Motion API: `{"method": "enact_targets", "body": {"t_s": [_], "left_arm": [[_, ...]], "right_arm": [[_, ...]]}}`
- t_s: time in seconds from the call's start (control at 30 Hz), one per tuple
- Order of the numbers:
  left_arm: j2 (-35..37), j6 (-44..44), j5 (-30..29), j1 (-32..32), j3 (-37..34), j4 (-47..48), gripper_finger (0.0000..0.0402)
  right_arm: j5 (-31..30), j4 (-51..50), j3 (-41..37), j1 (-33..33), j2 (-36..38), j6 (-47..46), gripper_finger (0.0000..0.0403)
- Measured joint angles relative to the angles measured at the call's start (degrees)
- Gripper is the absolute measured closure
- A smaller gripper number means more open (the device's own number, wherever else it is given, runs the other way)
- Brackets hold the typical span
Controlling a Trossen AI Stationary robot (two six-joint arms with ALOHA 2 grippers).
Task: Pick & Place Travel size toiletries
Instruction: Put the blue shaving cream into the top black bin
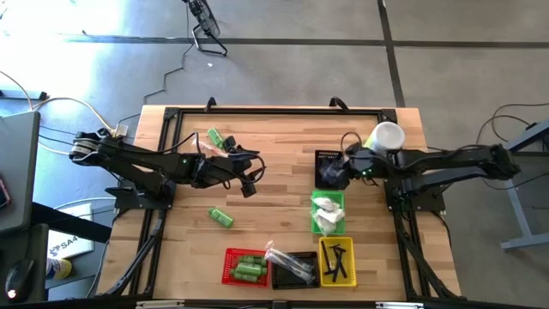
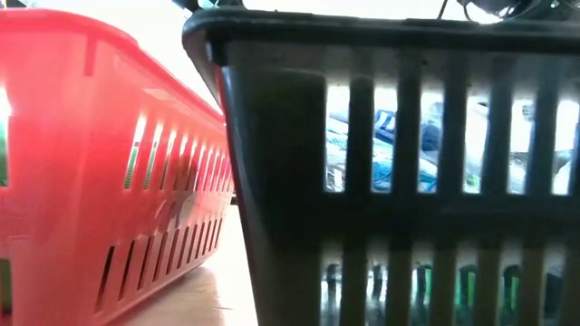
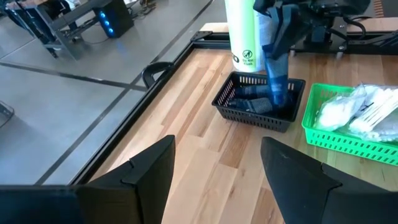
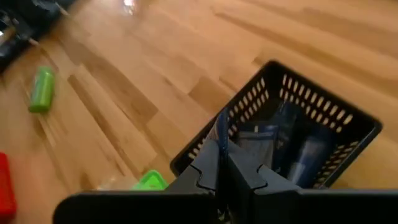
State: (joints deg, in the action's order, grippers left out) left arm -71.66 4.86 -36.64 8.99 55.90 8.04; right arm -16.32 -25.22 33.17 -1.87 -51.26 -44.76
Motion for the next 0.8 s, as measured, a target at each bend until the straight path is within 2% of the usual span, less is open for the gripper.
{"method": "enact_targets", "body": {"t_s": [0.37, 0.53, 0.63, 0.8], "left_arm": [[0.0, 1.7, 0.0, 0.0, 0.0, 2.2, 0.017], [0.0, 1.7, 0.0, 0.0, 0.0, 2.2, 0.017], [0.0, 1.7, 0.0, 0.0, 0.0, 2.2, 0.017], [0.0, 1.7, 0.0, 0.0, 0.0, 2.4, 0.017]], "right_arm": [[1.3, 0.8, 0.0, 0.0, -6.2, -1.5, 0.0399], [-2.3, 1.5, 0.0, 0.0, -9.0, -0.6, 0.0396], [-4.0, 1.5, 0.0, 0.0, -9.9, 0.4, 0.0375], [-4.6, 2.5, 0.0, 0.0, -10.0, 1.0, 0.0306]]}}
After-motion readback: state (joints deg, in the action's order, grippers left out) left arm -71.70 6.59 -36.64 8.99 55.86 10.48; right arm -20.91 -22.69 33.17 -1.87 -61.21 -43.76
